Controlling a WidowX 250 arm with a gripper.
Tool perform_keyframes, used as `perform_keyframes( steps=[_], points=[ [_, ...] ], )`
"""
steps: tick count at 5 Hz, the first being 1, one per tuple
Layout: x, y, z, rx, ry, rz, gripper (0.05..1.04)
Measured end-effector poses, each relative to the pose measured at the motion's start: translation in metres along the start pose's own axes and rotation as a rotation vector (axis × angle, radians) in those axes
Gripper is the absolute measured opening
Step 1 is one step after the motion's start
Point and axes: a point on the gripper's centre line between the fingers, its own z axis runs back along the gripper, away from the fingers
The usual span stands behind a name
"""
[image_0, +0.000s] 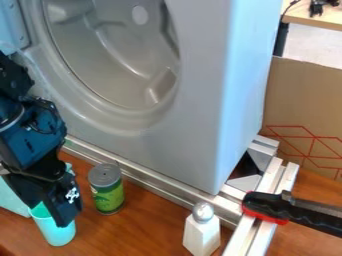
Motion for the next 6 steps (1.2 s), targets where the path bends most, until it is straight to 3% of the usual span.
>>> perform_keyframes(
  steps=[1, 3, 4, 6],
  points=[
    [-0.001, 0.0, -0.002, -0.001, 0.003, 0.001, 1.0],
    [0.039, -0.054, -0.023, -0.022, -0.007, -0.173, 1.0],
    [0.058, -0.08, -0.037, 0.021, 0.003, -0.237, 1.0],
    [0.087, -0.101, -0.059, 0.121, 0.02, -0.236, 1.0]
  ],
)
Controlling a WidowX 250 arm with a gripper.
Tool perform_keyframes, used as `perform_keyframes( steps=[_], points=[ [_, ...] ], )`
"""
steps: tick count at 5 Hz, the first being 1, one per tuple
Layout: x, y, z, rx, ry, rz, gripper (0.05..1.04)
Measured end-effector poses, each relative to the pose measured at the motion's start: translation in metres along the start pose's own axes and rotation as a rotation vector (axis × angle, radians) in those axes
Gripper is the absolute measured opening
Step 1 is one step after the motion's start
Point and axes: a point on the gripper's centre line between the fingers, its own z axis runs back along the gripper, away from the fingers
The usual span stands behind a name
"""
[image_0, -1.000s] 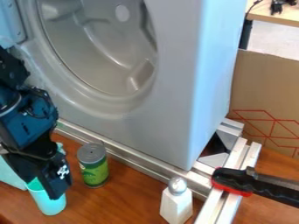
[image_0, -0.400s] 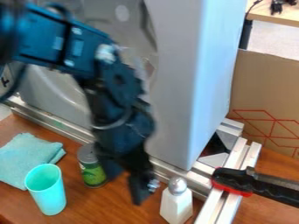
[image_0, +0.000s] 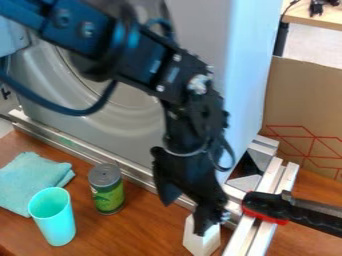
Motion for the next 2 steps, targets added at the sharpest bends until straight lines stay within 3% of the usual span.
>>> perform_keyframes(
  steps=[2],
  points=[
    [0.015, -0.001, -0.027, 0.009, 0.041, 0.024, 1.0]
  ],
)
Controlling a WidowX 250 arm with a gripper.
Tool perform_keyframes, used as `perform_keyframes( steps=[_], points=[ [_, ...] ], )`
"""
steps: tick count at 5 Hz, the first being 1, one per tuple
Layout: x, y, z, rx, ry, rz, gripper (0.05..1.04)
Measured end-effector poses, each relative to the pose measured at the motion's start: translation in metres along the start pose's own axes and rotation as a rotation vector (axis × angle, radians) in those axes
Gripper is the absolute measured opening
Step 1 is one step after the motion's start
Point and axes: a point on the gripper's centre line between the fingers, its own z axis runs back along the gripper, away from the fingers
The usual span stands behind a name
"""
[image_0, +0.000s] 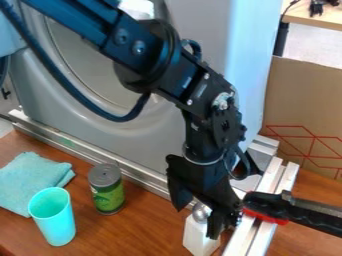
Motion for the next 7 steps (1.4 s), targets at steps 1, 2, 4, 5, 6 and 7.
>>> perform_keyframes(
  steps=[1, 2, 4, 5, 6, 7],
  points=[
    [-0.001, 0.005, -0.014, 0.003, 0.026, 0.023, 1.0],
    [0.001, 0.01, -0.024, -0.01, 0.031, 0.041, 0.966],
    [-0.013, 0.013, -0.006, -0.105, -0.025, 0.098, 0.635],
    [-0.027, 0.022, 0.028, -0.108, -0.102, 0.137, 0.635],
    [-0.042, 0.045, 0.067, -0.078, -0.198, 0.193, 0.635],
    [-0.041, 0.084, 0.092, -0.073, -0.246, 0.261, 0.635]
  ],
)
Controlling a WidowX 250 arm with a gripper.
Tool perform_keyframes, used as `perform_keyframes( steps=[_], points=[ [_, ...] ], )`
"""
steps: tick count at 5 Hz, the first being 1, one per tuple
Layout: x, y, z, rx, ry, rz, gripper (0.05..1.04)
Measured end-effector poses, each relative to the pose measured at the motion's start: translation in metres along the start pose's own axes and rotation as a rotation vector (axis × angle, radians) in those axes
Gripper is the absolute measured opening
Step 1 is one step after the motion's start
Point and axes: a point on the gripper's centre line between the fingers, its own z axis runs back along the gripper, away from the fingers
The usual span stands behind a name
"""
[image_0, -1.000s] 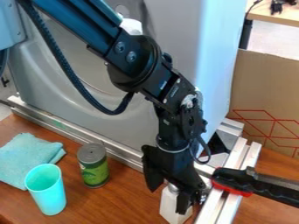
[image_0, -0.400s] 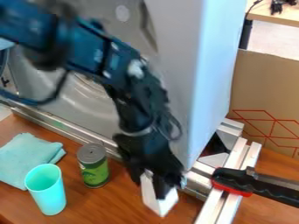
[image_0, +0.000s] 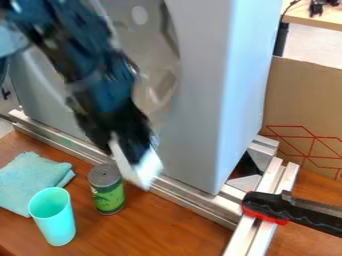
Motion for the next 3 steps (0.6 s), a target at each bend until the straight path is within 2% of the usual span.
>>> perform_keyframes(
  steps=[1, 2, 3],
  points=[
    [0.021, 0.037, 0.022, 0.05, -0.088, 0.047, 0.635],
    [0.042, 0.073, 0.031, 0.108, -0.147, 0.082, 0.635],
    [0.056, 0.089, 0.023, 0.117, -0.148, 0.081, 0.635]
  ],
)
